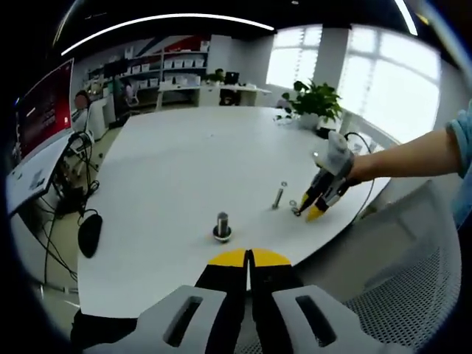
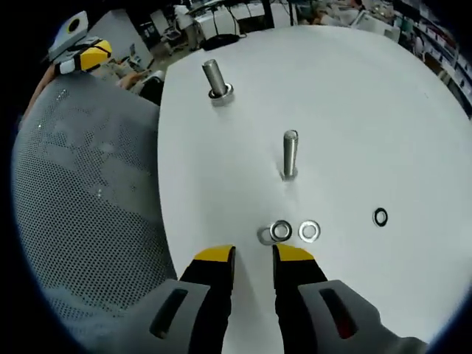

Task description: Place the washer onto the threaded stud by aligning its center hole with the stud, sliding it down to the base, and recovering from edge contact or off-axis alignment until the washer reaches the visible bottom stop.

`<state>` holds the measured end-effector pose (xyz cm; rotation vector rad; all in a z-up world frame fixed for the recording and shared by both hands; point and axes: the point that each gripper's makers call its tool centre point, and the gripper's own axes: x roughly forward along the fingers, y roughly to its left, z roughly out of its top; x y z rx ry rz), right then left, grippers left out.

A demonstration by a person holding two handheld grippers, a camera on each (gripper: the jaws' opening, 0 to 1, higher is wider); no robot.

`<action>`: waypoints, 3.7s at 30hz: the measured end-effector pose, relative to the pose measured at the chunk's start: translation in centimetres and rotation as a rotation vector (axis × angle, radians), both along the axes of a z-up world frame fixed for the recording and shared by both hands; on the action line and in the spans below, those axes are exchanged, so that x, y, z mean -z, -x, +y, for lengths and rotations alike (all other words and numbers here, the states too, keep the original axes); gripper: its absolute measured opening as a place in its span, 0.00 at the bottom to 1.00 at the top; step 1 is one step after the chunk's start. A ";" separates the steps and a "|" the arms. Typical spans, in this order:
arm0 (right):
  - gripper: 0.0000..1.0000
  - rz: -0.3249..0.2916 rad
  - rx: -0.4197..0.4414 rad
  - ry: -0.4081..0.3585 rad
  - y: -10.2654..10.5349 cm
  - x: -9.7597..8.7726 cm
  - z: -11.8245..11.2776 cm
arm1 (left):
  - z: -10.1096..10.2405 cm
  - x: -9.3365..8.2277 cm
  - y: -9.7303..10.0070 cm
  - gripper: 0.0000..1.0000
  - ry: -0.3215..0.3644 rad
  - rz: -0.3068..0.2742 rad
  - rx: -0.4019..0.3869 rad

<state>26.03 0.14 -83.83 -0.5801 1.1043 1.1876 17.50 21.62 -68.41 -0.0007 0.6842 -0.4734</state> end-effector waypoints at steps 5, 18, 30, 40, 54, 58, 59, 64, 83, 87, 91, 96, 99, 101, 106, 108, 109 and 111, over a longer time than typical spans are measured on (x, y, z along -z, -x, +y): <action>0.22 -0.035 -0.016 0.009 -0.9 0.1 0.7 | 0.1 0.3 0.1 0.00 -0.011 0.016 -0.001; 0.15 -0.176 -0.135 0.083 -1.4 0.3 0.5 | 0.3 0.7 0.3 0.00 -0.026 0.033 -0.007; 0.14 -0.188 -0.127 0.089 -1.2 -0.1 -0.1 | 0.3 0.7 0.2 0.00 -0.024 0.036 -0.004; 0.14 -0.234 -0.096 0.011 -2.7 -4.0 1.5 | 0.2 0.7 0.1 0.00 -0.023 0.035 -0.003; 0.14 -0.283 -0.072 -0.041 -4.3 -6.5 3.5 | 0.2 0.6 0.1 0.00 -0.020 0.032 -0.004; 0.14 -0.292 -0.081 -0.041 -4.4 -6.6 4.1 | 0.2 0.6 0.1 0.00 -0.018 0.030 -0.005; 0.14 -0.294 -0.083 -0.042 -4.5 -6.7 4.2 | 0.2 0.6 0.1 0.00 -0.018 0.031 -0.005; 0.14 -0.301 -0.093 -0.037 -4.8 -6.6 4.8 | 0.2 0.6 0.1 0.00 -0.017 0.030 -0.005; 0.14 -0.259 -0.099 0.004 -5.1 -5.3 4.9 | 0.2 0.5 0.0 0.00 -0.013 0.025 -0.010; 0.14 -0.260 -0.113 0.020 -5.2 -4.9 4.9 | 0.2 0.5 0.1 0.00 -0.016 0.030 -0.008; 0.14 -0.257 -0.123 0.041 -5.2 -4.4 4.8 | 0.2 0.6 0.1 0.00 -0.017 0.034 -0.006; 0.14 -0.248 -0.137 0.058 -4.9 -3.8 4.9 | 0.2 0.7 0.2 0.00 -0.020 0.038 -0.003; 0.14 -0.247 -0.147 0.071 -4.9 -3.1 4.9 | 0.2 0.7 0.2 0.00 -0.019 0.039 -0.002; 0.14 -0.241 -0.143 0.073 -4.7 -2.9 4.9 | 0.2 0.7 0.2 0.00 -0.020 0.040 -0.004; 0.03 -0.236 -0.175 0.099 -4.6 -1.7 4.6 | 0.2 0.8 0.2 0.00 -0.021 0.043 -0.003; 0.03 -0.228 -0.166 0.110 -4.8 -1.3 4.5 | 0.2 0.8 0.2 0.00 -0.020 0.043 -0.003; 0.03 -0.221 -0.161 0.114 -4.8 -1.1 4.4 | 0.2 0.8 0.2 0.00 -0.020 0.043 -0.003; 0.03 -0.214 -0.158 0.121 -4.7 -0.9 4.2 | 0.2 0.8 0.2 0.00 -0.020 0.044 -0.004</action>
